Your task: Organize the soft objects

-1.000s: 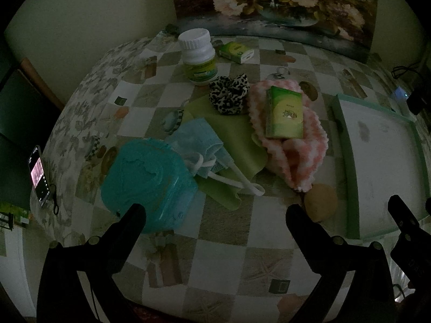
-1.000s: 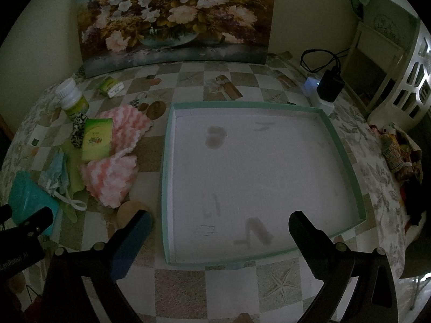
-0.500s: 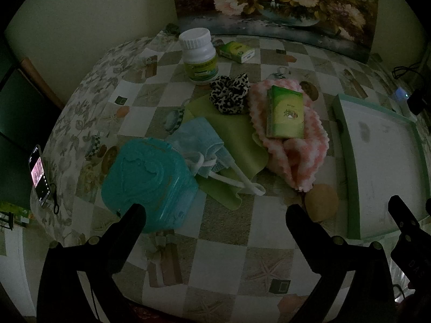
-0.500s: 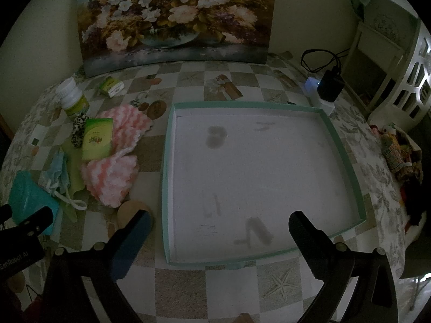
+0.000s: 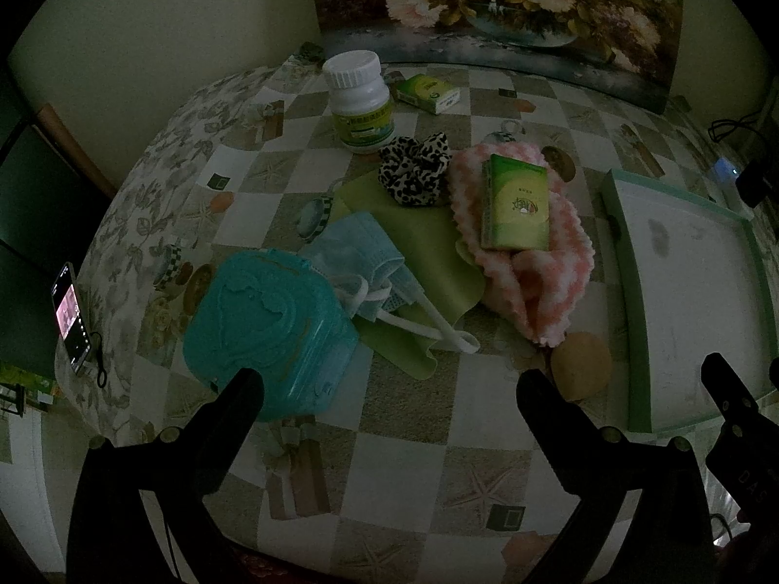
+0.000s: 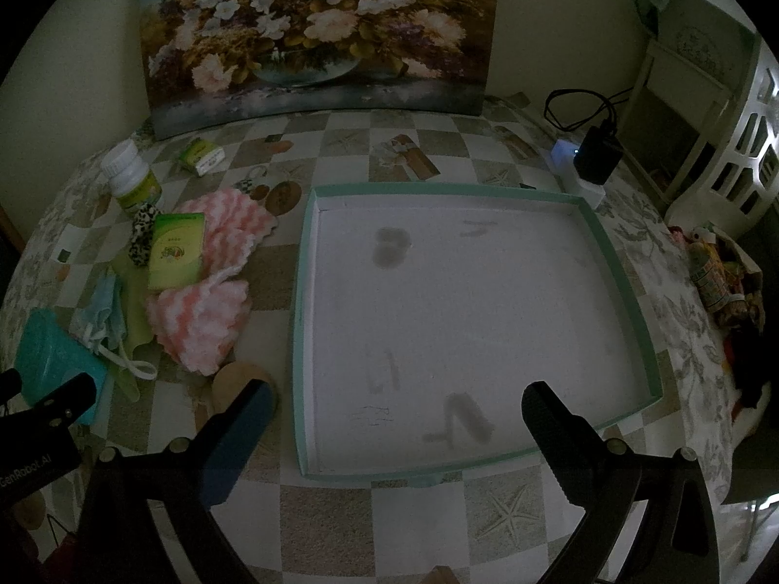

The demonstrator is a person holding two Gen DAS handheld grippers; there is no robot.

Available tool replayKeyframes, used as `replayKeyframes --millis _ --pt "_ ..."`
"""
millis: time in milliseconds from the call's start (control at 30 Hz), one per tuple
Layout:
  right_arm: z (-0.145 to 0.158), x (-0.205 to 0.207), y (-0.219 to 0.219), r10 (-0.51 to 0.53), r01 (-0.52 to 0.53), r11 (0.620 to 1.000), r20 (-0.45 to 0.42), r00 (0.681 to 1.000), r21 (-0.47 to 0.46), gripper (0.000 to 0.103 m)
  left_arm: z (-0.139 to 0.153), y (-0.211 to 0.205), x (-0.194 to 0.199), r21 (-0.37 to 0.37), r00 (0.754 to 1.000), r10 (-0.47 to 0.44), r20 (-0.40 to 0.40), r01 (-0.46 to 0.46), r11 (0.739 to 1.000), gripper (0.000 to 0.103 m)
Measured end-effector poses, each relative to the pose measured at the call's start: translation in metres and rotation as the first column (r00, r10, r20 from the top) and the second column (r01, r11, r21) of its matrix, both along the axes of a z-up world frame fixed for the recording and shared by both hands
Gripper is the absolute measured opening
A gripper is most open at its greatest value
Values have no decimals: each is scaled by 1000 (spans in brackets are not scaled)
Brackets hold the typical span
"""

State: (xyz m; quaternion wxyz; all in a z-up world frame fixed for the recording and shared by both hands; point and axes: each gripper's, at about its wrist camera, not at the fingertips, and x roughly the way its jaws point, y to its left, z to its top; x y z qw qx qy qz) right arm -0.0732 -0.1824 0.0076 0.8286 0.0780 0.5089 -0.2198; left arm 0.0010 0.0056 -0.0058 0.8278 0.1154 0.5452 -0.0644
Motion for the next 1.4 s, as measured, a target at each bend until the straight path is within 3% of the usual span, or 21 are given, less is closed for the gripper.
replayKeyframes --millis 800,1067,1200,1400 --pt "-1 -1 1 0 0 1000 -1 1000 2 103 0 2 0 -8 1000 6 1 -6 1000 103" --pt "-1 8 31 149 -153 986 58 987 60 103 12 19 14 -172 997 75 13 -72 983 103" --pt "-9 24 42 240 -246 961 60 969 123 103 16 15 22 -223 997 76 20 -69 972 103" --pt "-13 43 49 270 -281 942 84 959 181 97 24 5 45 -259 994 95 45 -80 962 103"
